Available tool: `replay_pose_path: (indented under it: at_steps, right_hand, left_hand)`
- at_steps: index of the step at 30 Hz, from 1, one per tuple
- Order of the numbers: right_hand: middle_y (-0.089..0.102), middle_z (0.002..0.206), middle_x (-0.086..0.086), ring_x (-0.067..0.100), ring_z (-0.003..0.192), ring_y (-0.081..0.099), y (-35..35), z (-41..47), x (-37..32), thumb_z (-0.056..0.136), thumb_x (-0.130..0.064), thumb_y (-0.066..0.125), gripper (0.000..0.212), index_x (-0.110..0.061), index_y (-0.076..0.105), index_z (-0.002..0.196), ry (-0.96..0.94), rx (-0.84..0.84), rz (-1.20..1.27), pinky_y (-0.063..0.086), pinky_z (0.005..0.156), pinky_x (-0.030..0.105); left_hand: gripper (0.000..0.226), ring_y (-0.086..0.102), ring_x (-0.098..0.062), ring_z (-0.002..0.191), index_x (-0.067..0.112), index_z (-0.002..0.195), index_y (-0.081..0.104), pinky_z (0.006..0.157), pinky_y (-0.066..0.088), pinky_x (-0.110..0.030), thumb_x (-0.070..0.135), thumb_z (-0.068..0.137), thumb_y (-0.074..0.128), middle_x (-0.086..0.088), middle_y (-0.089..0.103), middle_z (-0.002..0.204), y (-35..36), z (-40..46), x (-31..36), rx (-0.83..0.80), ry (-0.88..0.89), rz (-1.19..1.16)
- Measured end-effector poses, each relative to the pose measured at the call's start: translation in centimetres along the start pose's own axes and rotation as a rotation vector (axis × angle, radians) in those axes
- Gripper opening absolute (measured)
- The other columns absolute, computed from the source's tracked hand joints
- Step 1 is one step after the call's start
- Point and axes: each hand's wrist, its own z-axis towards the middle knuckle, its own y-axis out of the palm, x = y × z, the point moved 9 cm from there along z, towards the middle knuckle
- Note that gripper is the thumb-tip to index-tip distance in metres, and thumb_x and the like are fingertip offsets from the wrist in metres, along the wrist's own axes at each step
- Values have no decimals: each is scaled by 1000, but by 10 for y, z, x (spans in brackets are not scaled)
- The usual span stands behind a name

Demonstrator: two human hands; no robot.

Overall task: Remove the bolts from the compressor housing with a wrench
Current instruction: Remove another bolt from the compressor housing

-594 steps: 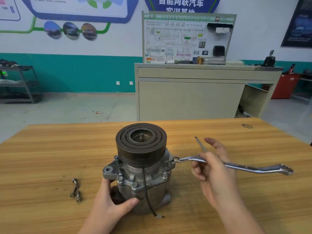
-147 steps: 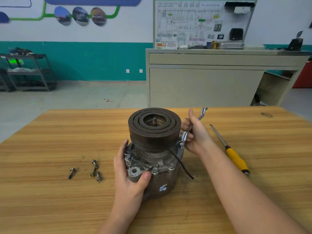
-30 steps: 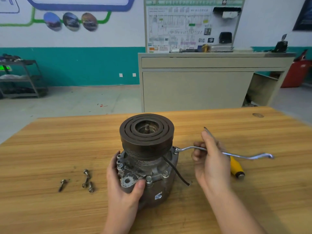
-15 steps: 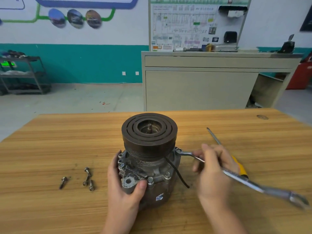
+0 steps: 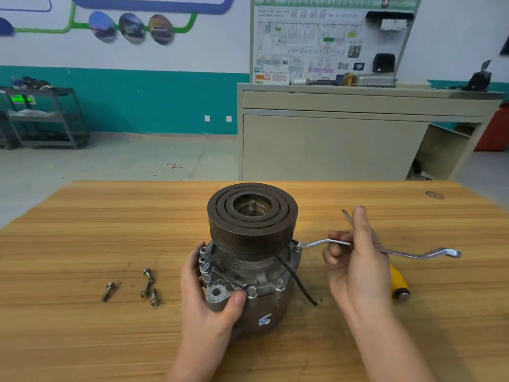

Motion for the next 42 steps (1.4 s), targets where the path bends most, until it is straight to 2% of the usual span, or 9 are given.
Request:
replay_pose_path:
  at_steps: [8,14,19,22,24,27,33,37,42]
  right_hand:
    - [67,60,-1,13,41,57,8,-41,-32,70,-70,66,43,-28,66,63,-483,-93,-256,44,42,21]
    - [60,53,-5,3,52,59,34,-66,-42,89,-51,58,43,-18,58,62,-846,-240,-598,44,58,10]
    - [41,58,-6,3,53,38,50,-96,-31,100,-30,48,51,-5,49,56,-1174,-221,-841,30,51,6]
    - [50,55,-2,0,51,49,33,-83,-33,100,-35,43,44,-18,56,62,-1039,-169,-690,33,49,5]
    - [60,57,-1,0,49,55,13,-54,-33,94,-44,48,43,-29,59,55,-751,-88,-457,39,47,11]
    - [51,46,-3,9,35,41,12,0,-15,89,-37,52,50,-21,51,42,-295,-171,-116,32,41,16]
    - [34,37,-5,7,26,25,55,50,51,95,-36,50,59,-18,39,40,392,-408,-144,27,32,19]
    - [41,42,-7,4,28,31,54,46,55,85,-49,58,52,-18,44,45,433,-315,38,31,31,17]
    - [69,65,3,9,54,65,16,28,-5,81,-25,66,24,-19,67,57,-2,-228,52,52,51,18]
  left_hand:
    - [99,49,-7,122,45,128,34,99,40,-29,88,44,63,10,50,132,0,0,1,-9,-13,-13]
    - [104,50,-10,123,38,131,35,99,40,-27,87,44,64,4,51,133,1,0,3,-13,-11,-27]
    - [110,50,-14,124,30,135,35,104,40,-38,88,45,62,1,51,134,1,-1,5,-18,-10,2]
    - [106,50,-12,124,37,133,34,105,40,-40,88,44,62,5,50,134,0,-1,3,-21,-23,17]
    - [106,49,-10,124,39,133,34,105,40,-39,88,44,62,6,50,135,1,-2,2,-19,-31,14]
    - [101,49,-13,124,41,131,34,105,40,-40,87,45,63,4,50,134,1,-1,2,-2,-25,-19]
    - [94,50,-12,122,46,127,35,103,41,-41,87,47,63,5,52,131,1,0,1,-3,-6,-12]
    - [97,50,-12,123,44,127,36,103,41,-40,88,45,64,4,52,131,1,1,1,-7,-5,-19]
    - [94,51,-12,122,47,127,36,102,42,-41,85,47,66,5,53,132,2,1,-1,-12,0,-43]
